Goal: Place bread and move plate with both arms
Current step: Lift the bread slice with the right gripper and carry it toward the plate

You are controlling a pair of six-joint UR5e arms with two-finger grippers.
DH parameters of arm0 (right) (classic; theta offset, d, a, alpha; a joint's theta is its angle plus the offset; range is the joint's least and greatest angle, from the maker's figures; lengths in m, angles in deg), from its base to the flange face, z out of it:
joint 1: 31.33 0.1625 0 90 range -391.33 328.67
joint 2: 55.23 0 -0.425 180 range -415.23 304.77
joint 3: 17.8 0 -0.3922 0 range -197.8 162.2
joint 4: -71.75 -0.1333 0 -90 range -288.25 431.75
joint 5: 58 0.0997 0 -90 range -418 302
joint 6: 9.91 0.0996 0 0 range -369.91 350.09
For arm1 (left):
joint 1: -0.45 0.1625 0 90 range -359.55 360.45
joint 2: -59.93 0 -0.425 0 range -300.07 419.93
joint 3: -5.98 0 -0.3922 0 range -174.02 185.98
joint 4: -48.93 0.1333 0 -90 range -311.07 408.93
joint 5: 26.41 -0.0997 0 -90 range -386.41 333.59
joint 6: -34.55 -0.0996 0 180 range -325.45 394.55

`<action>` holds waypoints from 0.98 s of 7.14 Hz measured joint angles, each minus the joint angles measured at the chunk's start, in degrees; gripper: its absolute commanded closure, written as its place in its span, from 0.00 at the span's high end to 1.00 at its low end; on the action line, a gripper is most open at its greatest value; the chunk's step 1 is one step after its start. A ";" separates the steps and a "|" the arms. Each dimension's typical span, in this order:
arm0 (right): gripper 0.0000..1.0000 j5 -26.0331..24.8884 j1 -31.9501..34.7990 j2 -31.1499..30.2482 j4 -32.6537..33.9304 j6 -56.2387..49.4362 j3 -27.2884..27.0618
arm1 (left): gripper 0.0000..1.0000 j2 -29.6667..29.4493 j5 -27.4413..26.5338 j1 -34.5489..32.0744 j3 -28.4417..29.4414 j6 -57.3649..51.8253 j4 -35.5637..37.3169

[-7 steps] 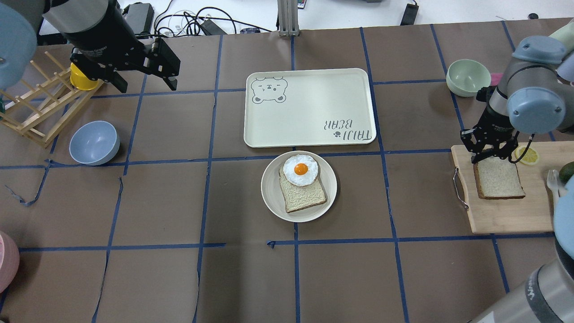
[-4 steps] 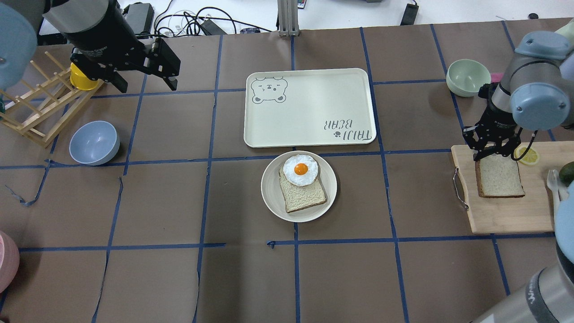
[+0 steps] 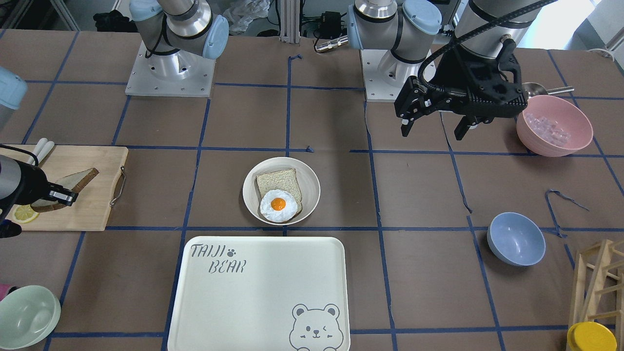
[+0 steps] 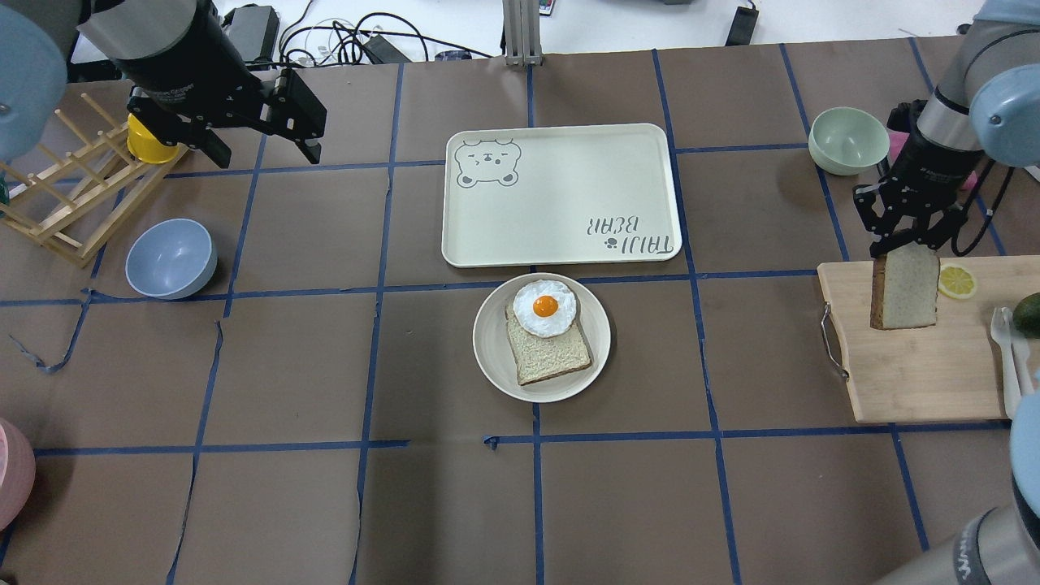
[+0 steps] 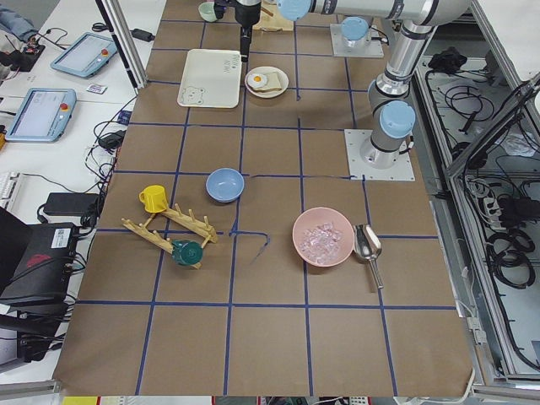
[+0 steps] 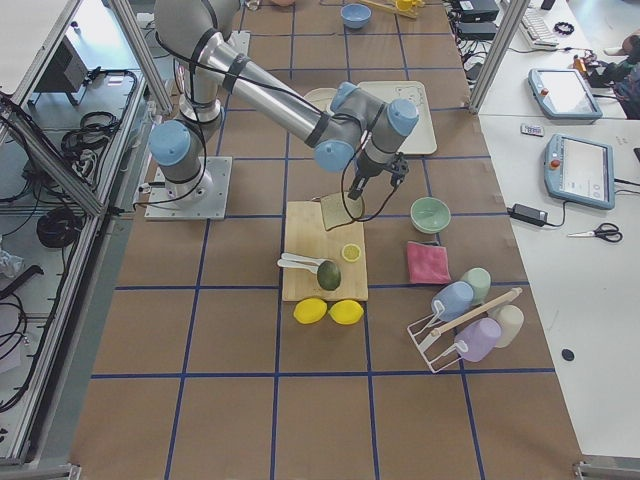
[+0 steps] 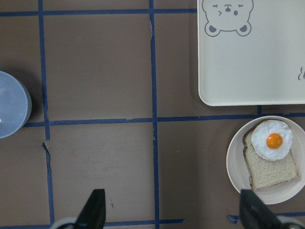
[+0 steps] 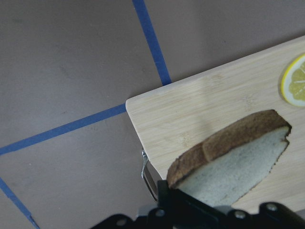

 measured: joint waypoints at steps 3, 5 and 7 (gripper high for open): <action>0.00 0.38 5.77 -1.98 -4.04 7.40 2.32 | 1.00 -0.04 0.00 0.00 -0.02 0.00 0.00; 0.00 2.06 12.35 -3.26 -4.70 16.18 2.89 | 1.00 0.01 0.00 0.02 -0.07 0.00 0.00; 0.00 5.87 20.92 -2.66 -5.26 27.35 6.03 | 1.00 0.04 0.00 0.02 -0.14 0.00 0.00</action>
